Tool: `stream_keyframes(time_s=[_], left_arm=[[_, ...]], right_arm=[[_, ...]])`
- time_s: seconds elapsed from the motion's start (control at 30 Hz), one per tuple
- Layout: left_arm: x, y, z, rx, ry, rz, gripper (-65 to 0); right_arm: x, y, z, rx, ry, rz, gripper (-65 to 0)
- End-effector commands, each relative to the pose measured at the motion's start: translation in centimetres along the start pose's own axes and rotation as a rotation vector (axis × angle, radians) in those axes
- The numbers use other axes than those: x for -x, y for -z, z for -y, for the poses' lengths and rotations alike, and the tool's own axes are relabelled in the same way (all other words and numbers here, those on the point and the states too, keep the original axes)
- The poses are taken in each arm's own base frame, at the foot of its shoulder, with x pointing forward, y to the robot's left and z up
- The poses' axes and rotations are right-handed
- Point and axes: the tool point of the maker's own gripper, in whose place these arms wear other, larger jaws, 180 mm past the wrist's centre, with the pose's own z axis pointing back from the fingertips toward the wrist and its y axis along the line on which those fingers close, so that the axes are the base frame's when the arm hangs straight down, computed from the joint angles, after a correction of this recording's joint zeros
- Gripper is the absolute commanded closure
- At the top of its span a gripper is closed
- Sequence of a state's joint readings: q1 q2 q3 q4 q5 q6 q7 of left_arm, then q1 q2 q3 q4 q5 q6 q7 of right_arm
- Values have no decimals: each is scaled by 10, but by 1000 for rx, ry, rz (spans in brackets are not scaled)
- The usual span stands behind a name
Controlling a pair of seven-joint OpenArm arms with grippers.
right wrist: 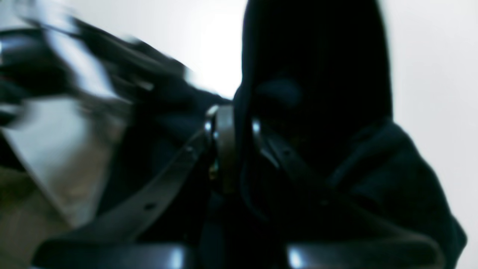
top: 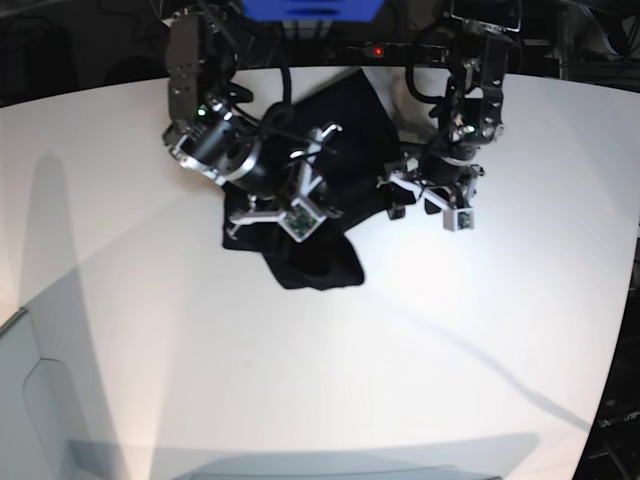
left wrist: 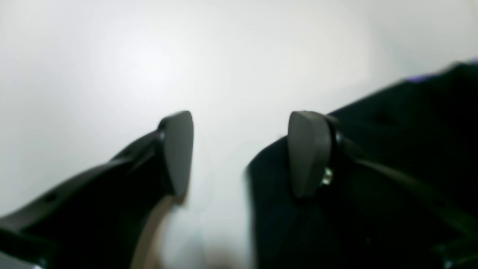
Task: Fold the T-shirt properly
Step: 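Lift and swing the bundle end with the right gripper toward the left gripper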
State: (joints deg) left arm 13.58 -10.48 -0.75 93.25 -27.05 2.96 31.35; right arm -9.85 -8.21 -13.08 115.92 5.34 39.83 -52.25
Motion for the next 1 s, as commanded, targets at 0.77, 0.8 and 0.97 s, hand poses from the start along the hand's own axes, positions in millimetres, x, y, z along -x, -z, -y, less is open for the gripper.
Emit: stream_keyframes(time_s=[0.77,0.8,0.97], left_arm=[[-28,-31,22,58,27,101,-389],[-33,-37,27,71,33,120,-389],[-32,-67,44,112,44,146,-389]], right_arm=[[-15,2,83,141,-10,31,0],[-12,2,91,156,3,25,0],[2,-6,124,225,53,-1,0]])
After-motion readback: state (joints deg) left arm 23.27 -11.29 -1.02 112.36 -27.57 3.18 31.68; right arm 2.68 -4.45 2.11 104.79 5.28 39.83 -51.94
